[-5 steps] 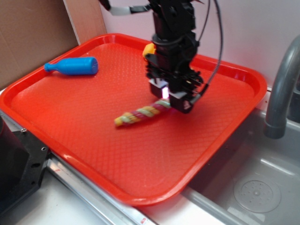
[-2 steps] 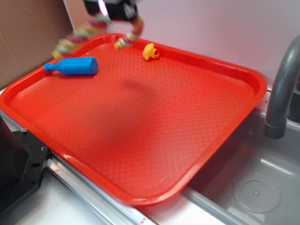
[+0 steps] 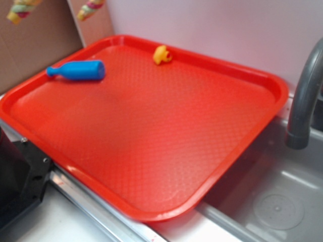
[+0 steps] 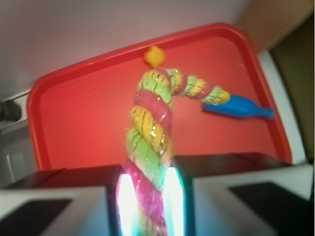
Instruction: Grab the multicolored rope.
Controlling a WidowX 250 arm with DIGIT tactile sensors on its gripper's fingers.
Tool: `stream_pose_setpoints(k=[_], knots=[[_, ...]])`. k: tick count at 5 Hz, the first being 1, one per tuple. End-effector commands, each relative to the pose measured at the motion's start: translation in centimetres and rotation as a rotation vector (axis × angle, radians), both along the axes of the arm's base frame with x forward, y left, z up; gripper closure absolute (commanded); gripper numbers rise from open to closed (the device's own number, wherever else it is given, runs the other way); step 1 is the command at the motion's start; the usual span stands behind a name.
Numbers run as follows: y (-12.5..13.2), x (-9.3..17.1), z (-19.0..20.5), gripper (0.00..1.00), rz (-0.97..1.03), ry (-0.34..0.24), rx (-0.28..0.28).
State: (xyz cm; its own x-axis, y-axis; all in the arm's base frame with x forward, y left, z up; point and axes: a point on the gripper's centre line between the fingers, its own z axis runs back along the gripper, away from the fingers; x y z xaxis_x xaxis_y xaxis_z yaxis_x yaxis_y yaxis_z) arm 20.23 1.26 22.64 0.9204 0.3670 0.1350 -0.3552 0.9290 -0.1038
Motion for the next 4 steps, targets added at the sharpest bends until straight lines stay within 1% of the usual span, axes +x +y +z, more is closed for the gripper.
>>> stream_pose_setpoints(k=[1, 3, 4], knots=[[1.1, 0.5, 1.2, 1.00, 0.058, -0.035, 0.007], [0.5, 1.4, 0.5, 1.00, 0.048, -0.023, 0.021], [0.3, 1.7, 0.3, 1.00, 0.039, -0.027, 0.020]])
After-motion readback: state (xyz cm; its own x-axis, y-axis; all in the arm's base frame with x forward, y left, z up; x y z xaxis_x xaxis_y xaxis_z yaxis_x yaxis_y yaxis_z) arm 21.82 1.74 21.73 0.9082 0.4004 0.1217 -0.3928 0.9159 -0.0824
